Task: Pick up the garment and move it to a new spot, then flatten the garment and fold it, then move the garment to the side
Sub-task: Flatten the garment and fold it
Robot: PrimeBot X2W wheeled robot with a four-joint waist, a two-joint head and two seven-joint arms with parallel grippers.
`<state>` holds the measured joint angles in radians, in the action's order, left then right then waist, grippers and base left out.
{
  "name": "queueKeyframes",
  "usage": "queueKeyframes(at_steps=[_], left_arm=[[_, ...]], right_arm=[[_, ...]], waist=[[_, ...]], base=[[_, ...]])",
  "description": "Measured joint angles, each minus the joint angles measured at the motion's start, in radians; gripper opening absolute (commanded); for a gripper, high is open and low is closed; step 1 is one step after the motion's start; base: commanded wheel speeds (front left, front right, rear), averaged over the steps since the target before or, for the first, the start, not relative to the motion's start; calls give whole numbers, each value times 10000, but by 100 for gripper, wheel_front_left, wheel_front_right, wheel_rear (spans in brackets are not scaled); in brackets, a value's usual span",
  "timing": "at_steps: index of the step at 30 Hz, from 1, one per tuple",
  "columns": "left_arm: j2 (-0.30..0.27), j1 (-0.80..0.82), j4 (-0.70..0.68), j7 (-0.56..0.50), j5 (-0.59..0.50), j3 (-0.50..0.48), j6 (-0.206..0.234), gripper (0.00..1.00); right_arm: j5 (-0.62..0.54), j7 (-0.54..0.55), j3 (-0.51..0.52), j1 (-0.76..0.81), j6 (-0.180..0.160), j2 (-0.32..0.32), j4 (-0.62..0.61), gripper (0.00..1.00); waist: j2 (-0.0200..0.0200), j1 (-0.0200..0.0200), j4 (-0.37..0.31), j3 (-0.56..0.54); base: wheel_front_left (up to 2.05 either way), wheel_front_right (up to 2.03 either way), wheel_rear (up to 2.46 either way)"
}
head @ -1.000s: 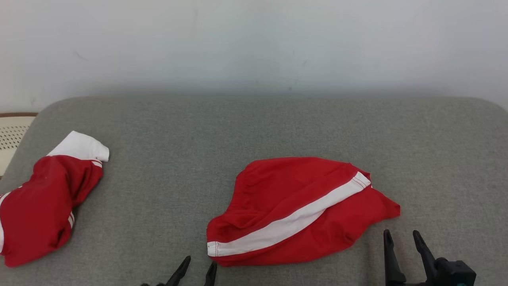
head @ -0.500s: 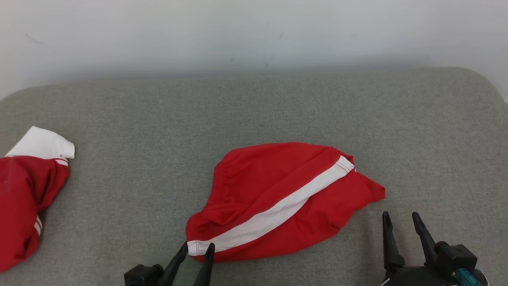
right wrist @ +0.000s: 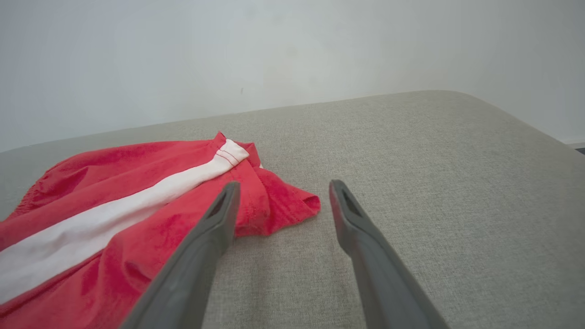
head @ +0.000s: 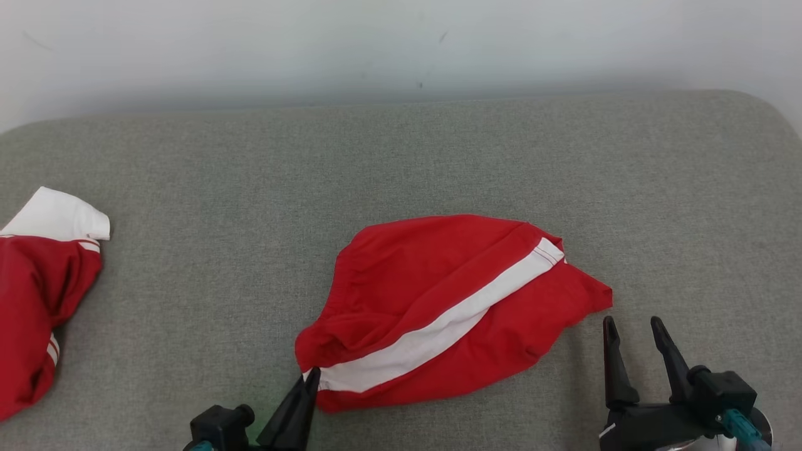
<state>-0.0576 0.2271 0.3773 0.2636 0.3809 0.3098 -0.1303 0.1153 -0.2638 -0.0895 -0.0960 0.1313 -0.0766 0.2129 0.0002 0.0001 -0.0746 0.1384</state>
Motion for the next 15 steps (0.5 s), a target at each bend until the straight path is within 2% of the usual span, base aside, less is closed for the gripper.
queueKeyframes(at_steps=[9,15], left_arm=[[-278,-3,-207,0,-441,-639,0,0],[-399,72,-198,0,-579,-984,0,0]], right_arm=[[552,0,-1026,-721,0,-648,119,100],[1442,0,-2167,-1389,0,-1198,721,100]], waist=[[0,0,211,82],[-1,0,441,159]], base=[[0,0,0],[0,0,0]])
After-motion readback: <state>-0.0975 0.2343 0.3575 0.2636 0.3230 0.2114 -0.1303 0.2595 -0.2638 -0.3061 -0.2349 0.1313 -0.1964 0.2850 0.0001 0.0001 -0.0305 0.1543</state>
